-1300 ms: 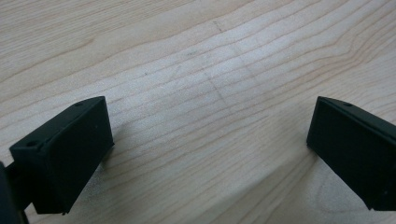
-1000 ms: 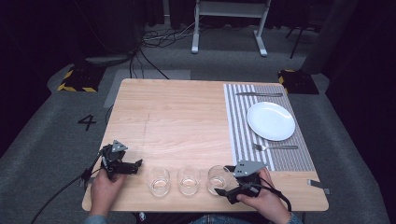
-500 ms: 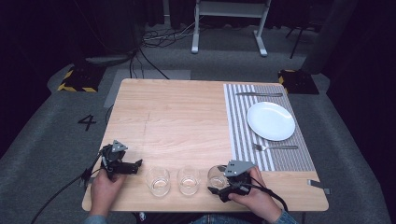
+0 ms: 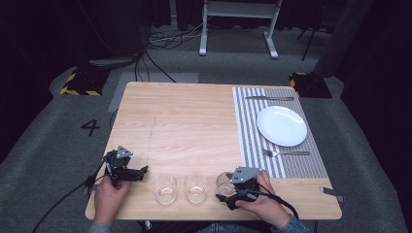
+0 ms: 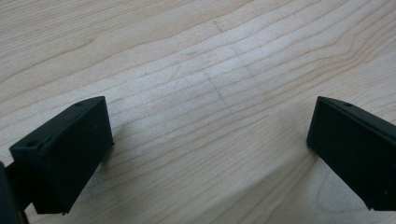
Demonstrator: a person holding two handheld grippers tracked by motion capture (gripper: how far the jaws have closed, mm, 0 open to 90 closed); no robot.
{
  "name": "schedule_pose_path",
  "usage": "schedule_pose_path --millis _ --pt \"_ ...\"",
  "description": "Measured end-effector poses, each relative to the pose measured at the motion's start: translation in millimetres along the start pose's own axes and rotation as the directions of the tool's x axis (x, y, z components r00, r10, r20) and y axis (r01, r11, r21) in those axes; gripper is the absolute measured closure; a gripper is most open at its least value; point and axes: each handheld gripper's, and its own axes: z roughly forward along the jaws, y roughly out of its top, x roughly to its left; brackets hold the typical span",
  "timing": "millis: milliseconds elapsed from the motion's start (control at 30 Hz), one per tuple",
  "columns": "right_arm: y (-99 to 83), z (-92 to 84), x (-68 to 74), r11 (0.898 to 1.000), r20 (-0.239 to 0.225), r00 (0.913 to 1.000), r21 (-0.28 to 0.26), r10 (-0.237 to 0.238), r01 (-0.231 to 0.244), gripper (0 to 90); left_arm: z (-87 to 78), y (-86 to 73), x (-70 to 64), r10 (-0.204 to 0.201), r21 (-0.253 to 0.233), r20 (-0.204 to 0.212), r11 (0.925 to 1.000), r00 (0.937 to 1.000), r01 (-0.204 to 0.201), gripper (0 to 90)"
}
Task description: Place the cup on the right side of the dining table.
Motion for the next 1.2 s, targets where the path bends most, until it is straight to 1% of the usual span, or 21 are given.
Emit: schedule_pose_path --millis 200,367,567,667,700,767,867,933,1033,1200 --pt "0.0 0.0 0.1 1.0 0.001 1.0 0.002 0.003 -0.003 19.7 0.0 0.0 0.0 0.0 0.0 0.0 1.0 1.0 0.0 0.5" --pt "0.8 -0.4 -0.2 1.0 -0.006 0.9999 0.009 0.011 -0.011 19.8 0.0 0.0 0.0 0.0 0.0 0.0 1.0 1.0 0.0 0.4" --pt "1.8 -1.4 0.3 1.0 0.01 0.9997 0.024 0.02 -0.021 19.8 -0.1 0.0 0.0 0.001 0.0 0.001 1.0 1.0 -0.001 0.4" --pt "1.9 -2.4 -0.4 0.999 0.01 0.9995 0.031 0.029 -0.029 19.8 0.0 -0.1 -0.2 0.001 -0.002 0.001 1.0 1.0 -0.001 0.4" --pt "2.4 -4.2 -2.0 0.998 0.009 0.9989 0.044 0.047 -0.047 19.8 0.0 -0.1 0.0 0.005 -0.001 0.001 1.0 1.0 -0.005 0.4" --pt "3.2 -6.0 -2.4 0.997 0.004 0.9985 0.054 0.055 -0.056 19.8 0.1 -0.1 -0.3 0.001 -0.002 0.001 1.0 1.0 -0.001 0.4" --pt "4.3 -9.0 -3.2 0.996 0.009 0.9984 0.065 0.056 -0.057 19.8 0.0 -0.1 0.0 0.004 -0.001 0.001 1.0 1.0 -0.004 0.4" --pt "5.3 -11.2 -3.8 0.997 0.015 0.9986 0.064 0.051 -0.052 19.8 0.0 -0.1 -0.2 0.001 -0.002 0.001 1.0 1.0 -0.001 0.4" --pt "7.6 -15.1 -5.4 0.997 0.016 0.9983 0.057 0.056 -0.056 19.8 0.0 -0.1 -0.2 0.002 -0.002 0.001 1.0 1.0 -0.002 0.4" --pt "14.6 -23.1 -8.8 0.997 0.03 0.9982 0.053 0.051 -0.053 19.8 0.0 -0.1 -0.2 0.001 -0.002 0.001 1.0 1.0 -0.001 0.4"
